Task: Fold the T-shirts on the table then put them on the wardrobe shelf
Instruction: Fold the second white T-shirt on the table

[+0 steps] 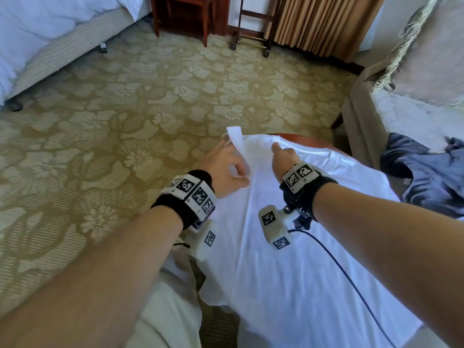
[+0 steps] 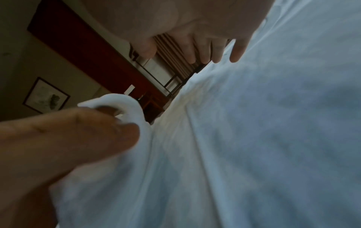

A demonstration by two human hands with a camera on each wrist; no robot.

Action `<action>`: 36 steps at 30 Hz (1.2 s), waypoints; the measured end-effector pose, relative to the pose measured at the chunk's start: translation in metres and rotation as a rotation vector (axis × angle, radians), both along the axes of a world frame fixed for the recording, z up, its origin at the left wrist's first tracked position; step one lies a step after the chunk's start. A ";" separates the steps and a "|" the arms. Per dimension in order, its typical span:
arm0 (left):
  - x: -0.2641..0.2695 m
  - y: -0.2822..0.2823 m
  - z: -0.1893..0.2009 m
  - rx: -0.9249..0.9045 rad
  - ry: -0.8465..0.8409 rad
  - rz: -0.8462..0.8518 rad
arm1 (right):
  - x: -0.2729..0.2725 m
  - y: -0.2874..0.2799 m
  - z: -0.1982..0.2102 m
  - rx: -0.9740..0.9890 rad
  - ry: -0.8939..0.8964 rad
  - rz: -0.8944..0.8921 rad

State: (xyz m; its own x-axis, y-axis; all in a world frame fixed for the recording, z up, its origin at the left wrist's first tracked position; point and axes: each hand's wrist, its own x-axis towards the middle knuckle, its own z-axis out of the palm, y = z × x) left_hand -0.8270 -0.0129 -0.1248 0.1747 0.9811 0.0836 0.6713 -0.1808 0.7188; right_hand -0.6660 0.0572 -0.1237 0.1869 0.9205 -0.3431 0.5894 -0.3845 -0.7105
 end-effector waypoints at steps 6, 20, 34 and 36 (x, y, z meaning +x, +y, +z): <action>0.026 -0.003 -0.015 -0.363 0.240 -0.162 | 0.044 -0.009 0.001 -0.093 -0.146 -0.159; 0.034 -0.003 -0.013 -0.349 0.220 0.166 | 0.043 -0.010 -0.018 -0.094 -0.111 0.179; 0.191 -0.008 0.029 -0.444 -0.375 0.196 | 0.268 -0.084 0.004 -0.214 -0.086 -0.377; 0.224 -0.013 0.026 -0.434 -0.397 0.163 | 0.295 -0.098 0.000 -0.255 0.022 -0.350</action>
